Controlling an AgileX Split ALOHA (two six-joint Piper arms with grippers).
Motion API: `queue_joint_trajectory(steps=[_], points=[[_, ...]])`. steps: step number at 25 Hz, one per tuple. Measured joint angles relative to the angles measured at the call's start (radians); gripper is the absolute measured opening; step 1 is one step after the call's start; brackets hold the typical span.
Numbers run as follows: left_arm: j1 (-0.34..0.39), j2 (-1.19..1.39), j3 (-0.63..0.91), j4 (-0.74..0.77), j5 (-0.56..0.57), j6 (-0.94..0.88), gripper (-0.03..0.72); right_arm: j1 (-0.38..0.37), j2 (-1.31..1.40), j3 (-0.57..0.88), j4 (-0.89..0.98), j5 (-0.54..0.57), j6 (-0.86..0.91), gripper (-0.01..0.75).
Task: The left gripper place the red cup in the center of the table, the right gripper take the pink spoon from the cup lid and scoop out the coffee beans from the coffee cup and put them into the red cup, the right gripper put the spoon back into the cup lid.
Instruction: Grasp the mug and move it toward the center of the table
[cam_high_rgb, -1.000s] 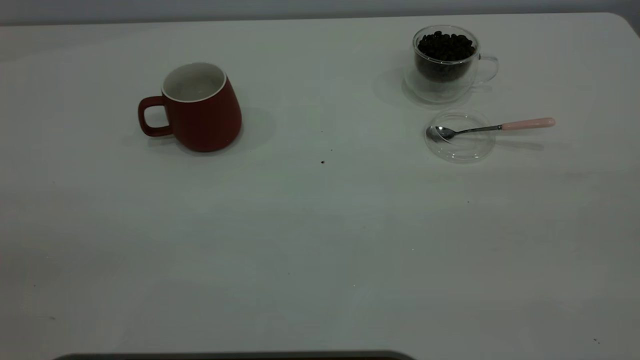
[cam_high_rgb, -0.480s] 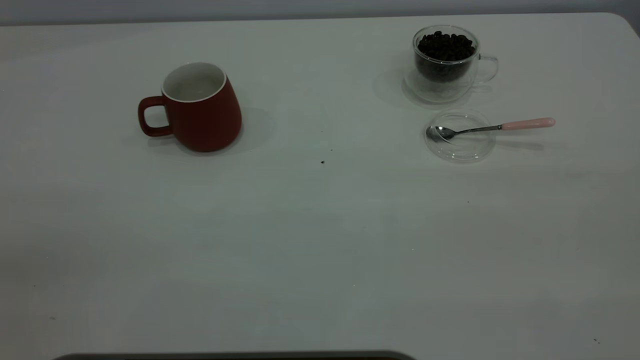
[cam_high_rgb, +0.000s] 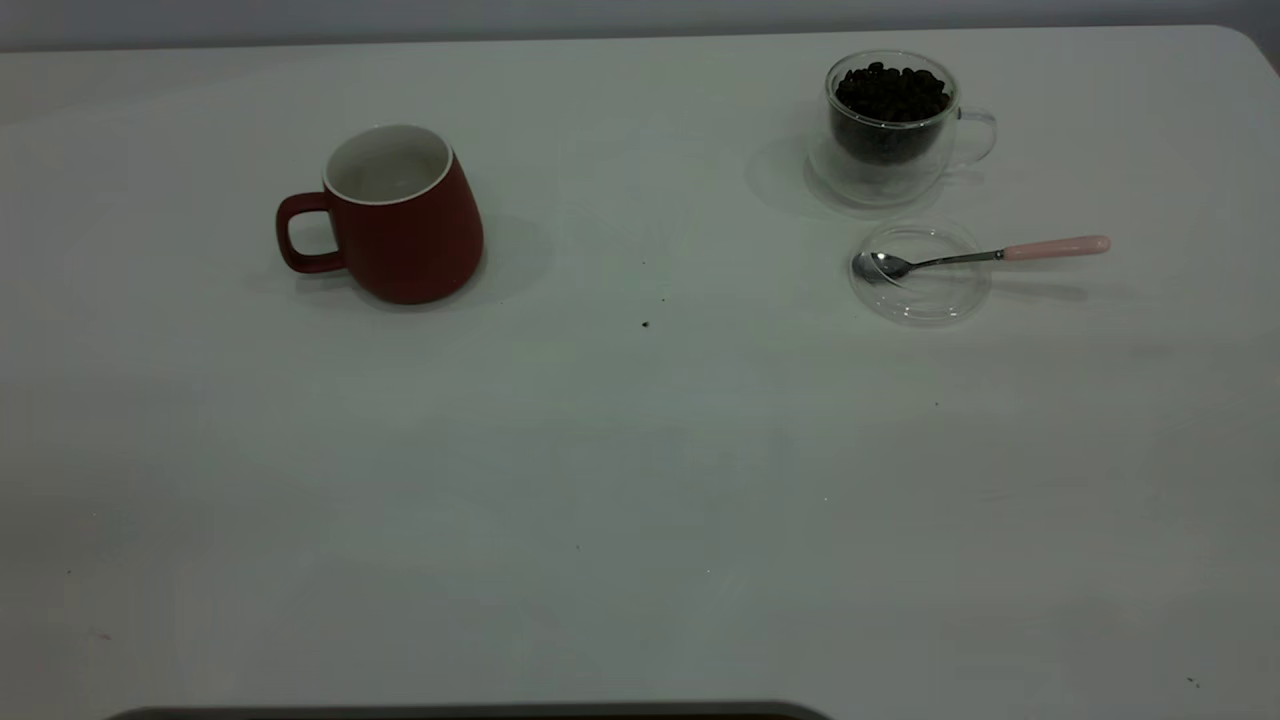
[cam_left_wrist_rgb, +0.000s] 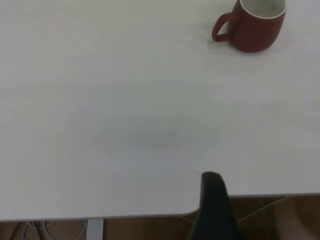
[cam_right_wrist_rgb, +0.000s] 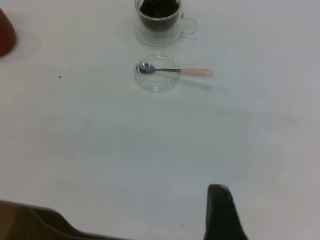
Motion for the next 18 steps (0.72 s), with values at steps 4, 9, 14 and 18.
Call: queue_joint_trajectory(steps=[4, 9, 14, 18], points=[[0.000, 0.000, 0.002, 0.000, -0.002, 0.000, 0.586, 0.000, 0.000, 0.000, 0.000, 0.000, 0.000, 0.502], [0.000, 0.000, 0.002, 0.000, -0.002, 0.000, 0.586, 0.000, 0.000, 0.000, 0.000, 0.000, 0.000, 0.502], [0.000, 0.000, -0.002, 0.001, -0.013, 0.000, 0.586, 0.000, 0.000, 0.000, 0.000, 0.000, 0.000, 0.502], [0.000, 0.097, -0.058, 0.003, -0.083, -0.037, 0.586, 0.000, 0.000, 0.000, 0.000, 0.000, 0.000, 0.502]])
